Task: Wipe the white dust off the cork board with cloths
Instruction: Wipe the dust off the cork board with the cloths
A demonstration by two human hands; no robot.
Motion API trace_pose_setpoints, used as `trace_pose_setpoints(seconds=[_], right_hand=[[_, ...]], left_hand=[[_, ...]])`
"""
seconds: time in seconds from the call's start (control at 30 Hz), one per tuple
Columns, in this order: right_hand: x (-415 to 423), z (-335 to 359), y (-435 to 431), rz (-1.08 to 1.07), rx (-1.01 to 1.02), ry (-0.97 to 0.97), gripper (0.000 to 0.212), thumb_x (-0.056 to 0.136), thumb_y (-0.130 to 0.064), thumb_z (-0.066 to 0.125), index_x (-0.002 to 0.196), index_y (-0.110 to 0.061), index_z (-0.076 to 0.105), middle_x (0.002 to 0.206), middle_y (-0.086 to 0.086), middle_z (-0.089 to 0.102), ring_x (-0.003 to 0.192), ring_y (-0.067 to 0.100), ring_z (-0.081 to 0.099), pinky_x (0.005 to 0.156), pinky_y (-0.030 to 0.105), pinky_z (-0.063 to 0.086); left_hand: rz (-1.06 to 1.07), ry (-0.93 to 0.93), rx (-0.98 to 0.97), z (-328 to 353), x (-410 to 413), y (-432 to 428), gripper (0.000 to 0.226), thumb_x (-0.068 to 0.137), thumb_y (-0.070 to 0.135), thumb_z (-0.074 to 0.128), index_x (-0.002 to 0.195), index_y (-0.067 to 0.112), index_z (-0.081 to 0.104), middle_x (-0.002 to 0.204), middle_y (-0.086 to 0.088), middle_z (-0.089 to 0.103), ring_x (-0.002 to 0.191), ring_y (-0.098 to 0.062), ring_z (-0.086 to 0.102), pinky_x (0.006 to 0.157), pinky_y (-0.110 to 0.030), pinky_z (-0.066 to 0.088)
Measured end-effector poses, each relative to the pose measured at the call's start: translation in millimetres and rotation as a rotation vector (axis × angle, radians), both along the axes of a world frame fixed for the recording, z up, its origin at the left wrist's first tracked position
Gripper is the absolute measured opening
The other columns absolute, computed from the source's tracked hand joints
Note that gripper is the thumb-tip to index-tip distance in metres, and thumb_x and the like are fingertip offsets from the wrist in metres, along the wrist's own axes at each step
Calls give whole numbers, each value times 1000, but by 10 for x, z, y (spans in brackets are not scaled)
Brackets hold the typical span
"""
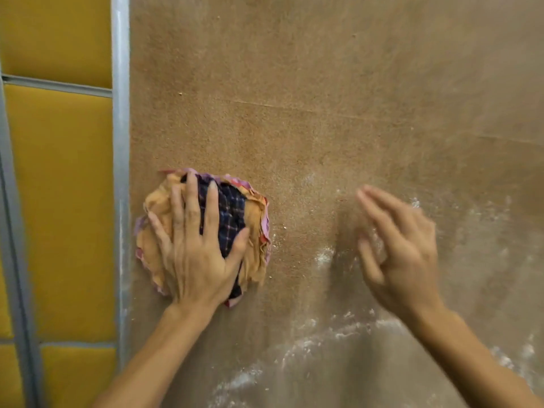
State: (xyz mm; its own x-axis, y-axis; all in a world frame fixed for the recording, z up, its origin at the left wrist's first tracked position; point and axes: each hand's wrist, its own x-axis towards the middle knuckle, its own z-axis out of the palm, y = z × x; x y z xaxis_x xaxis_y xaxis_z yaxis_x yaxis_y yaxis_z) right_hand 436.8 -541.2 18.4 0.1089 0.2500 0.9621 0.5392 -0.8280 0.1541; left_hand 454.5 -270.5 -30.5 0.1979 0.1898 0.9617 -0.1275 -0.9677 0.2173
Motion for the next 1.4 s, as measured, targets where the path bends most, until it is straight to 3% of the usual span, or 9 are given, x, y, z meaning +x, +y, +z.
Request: trace_pose_setpoints(seconds=[0.23,0.33,0.43,0.57,0.73,0.97,1.1,1.2,1.4], right_hand=[[542,749,-460,-103,66,-129,54,100,-23,50,153,-13,43,157,4,44,135,25,45,109,45,31],[717,699,-334,-85,95,-161,50,105,-28,46,153,-16,43,160,0,40,144,21,38,118,47,27],[782,650,-288,-54,140,-160,50,106,-28,43,154,-18,42,161,-2,38,149,19,33,123,45,19],[774,660,-344,-70,101,-176,50,107,-30,41,156,-19,40,163,-2,36,149,19,33,122,45,20],[774,669,-387,-88,82,-155,51,107,-32,41,157,-20,38,164,-3,34,150,17,31,121,45,21],[688,779,-453,-72,55,-191,48,105,-34,45,151,-19,49,158,-4,44,140,15,42,111,44,29],[662,810,-529,-23,56,-194,46,106,-31,46,149,-16,50,155,-2,48,132,15,47,108,45,32],[634,687,-513,-39,36,-171,48,105,-27,46,151,-14,47,159,1,43,145,17,41,116,47,27],[493,763,-473,-57,37,-82,50,104,-25,45,152,-13,46,158,3,43,148,18,38,121,46,26]], left_hand=[[-37,-161,-101,240,142,-362,79,102,52,42,158,-1,24,168,-15,18,158,-34,10,128,-54,7],[-139,-200,88,73,112,-320,74,93,49,61,137,-10,47,160,-27,30,154,-40,23,124,-60,20],[149,-121,166,-97,54,-249,67,96,59,55,126,-1,66,157,-17,42,150,-40,31,118,-70,20],[170,52,-25,-284,-14,-440,86,95,75,29,155,15,39,171,-7,13,157,-40,2,117,-76,4],[83,8,-118,-21,112,-606,81,103,65,26,162,11,20,172,-6,8,157,-39,-6,125,-59,0],[-5,-117,-54,662,200,-1004,71,106,52,40,159,6,30,169,-9,21,157,-40,6,127,-53,6],[-76,36,282,-291,137,-1183,75,104,55,42,163,15,19,171,-1,14,157,-36,12,128,-53,7],[-34,59,322,-752,80,-904,72,107,57,31,164,18,11,172,2,9,158,-30,11,126,-52,16],[-44,-73,102,543,193,-937,65,108,47,40,157,4,33,167,-11,25,156,-39,12,126,-57,16]])
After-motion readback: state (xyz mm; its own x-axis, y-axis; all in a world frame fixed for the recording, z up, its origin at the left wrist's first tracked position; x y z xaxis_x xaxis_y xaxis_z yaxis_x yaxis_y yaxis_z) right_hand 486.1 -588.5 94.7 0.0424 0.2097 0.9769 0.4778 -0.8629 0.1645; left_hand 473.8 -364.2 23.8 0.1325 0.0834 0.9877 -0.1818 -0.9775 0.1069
